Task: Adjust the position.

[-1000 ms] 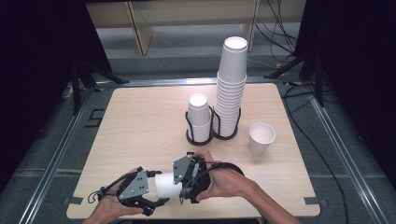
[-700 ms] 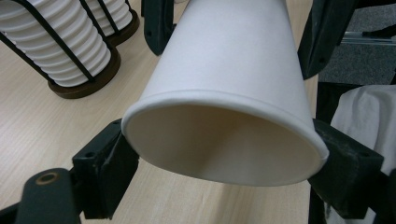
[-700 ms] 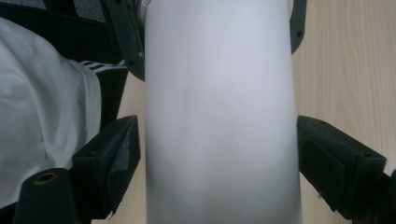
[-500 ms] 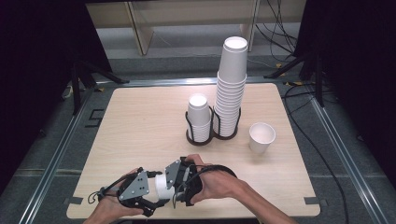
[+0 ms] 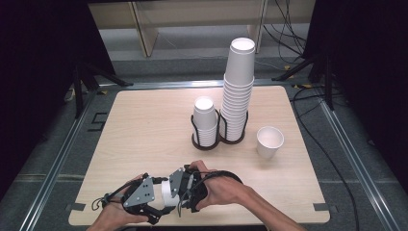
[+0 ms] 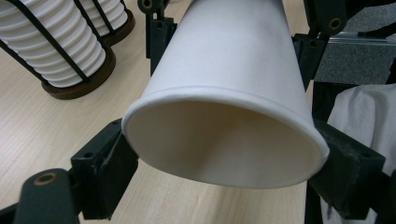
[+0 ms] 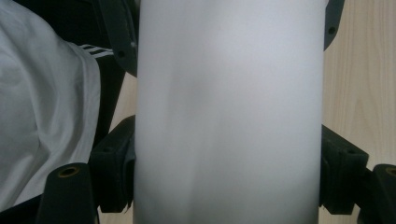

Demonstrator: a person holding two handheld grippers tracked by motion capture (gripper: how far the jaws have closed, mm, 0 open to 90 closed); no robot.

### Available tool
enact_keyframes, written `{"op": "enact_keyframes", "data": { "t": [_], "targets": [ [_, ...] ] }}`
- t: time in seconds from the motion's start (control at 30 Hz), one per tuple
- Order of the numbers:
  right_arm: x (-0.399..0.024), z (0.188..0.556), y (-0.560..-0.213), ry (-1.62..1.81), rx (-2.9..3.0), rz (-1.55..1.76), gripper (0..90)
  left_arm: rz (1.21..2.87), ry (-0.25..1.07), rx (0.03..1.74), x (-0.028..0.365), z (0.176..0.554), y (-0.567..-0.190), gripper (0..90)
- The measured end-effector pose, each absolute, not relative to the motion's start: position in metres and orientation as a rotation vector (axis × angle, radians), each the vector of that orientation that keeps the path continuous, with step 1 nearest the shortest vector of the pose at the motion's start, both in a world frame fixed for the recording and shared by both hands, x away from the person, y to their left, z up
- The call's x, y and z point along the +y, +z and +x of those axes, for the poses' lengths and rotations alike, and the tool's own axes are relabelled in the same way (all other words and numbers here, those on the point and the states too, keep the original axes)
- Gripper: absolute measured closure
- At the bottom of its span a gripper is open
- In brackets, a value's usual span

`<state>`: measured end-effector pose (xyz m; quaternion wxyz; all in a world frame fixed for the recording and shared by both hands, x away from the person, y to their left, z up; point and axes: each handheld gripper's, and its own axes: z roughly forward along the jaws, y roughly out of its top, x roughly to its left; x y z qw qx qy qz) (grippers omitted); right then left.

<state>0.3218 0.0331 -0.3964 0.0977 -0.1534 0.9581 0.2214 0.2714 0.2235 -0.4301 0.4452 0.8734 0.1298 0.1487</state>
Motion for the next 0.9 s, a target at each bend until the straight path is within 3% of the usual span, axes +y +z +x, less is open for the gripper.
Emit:
{"op": "enact_keyframes", "data": {
  "t": [0.27, 0.53, 0.9],
  "targets": [
    [0.023, 0.323, -0.395, 0.733, 2.841, -0.393, 23.4, 2.035, 0.339, 0.346, 0.227, 0.273, -0.432, 11.8],
    [0.0, 0.33, -0.4, 0.864, 2.855, -0.249, 23.1, 1.931, 0.334, 0.411, 0.237, 0.277, -0.428, 14.7],
    [-0.039, 0.348, -0.396, 1.433, 2.637, 0.112, 22.3, 1.849, 0.324, 0.482, 0.244, 0.281, -0.429, 14.8]
  ]
}}
